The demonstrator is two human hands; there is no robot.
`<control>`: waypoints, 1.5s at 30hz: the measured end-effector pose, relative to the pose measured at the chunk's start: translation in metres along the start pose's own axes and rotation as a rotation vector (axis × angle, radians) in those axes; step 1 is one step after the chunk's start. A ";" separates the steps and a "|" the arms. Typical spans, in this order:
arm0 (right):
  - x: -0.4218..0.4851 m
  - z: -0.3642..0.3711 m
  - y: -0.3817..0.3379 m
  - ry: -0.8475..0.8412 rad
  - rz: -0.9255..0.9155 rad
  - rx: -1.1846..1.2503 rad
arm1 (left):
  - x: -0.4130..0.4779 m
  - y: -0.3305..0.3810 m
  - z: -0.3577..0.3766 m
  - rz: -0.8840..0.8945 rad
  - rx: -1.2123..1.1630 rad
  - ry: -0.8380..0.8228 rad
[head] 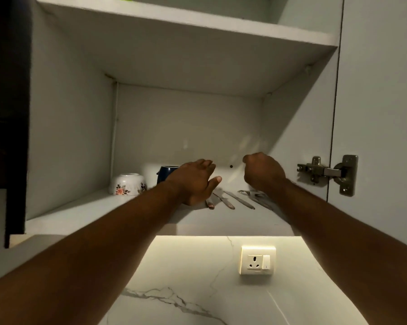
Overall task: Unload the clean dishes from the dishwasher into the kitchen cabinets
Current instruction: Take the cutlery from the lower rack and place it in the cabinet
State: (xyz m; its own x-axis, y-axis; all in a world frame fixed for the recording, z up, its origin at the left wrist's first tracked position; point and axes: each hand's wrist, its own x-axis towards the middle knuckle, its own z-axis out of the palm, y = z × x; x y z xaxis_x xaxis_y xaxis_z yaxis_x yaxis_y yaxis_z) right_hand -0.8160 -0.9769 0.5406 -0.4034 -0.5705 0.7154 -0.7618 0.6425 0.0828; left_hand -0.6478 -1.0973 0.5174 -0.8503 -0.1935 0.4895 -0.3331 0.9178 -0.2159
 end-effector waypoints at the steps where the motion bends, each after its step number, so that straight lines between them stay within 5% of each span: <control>1: -0.003 -0.006 -0.003 0.039 -0.043 -0.023 | -0.003 0.000 -0.003 -0.031 -0.011 0.031; 9: -0.030 -0.073 -0.009 0.285 -0.261 -0.122 | -0.053 0.024 -0.054 -0.084 0.039 0.145; 26: -0.168 -0.279 -0.037 0.355 -0.112 -0.376 | -0.171 0.110 -0.156 0.135 -0.296 0.304; 45: -0.313 -0.534 0.066 0.358 0.157 -0.848 | -0.221 0.395 -0.298 0.541 -0.986 0.495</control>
State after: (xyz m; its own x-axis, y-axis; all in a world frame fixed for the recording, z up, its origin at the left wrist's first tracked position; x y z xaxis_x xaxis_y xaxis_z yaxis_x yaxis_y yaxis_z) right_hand -0.4692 -0.4831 0.6932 -0.1827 -0.3443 0.9209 -0.0304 0.9382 0.3448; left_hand -0.4700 -0.5891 0.5753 -0.4656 0.2492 0.8492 0.6478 0.7498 0.1352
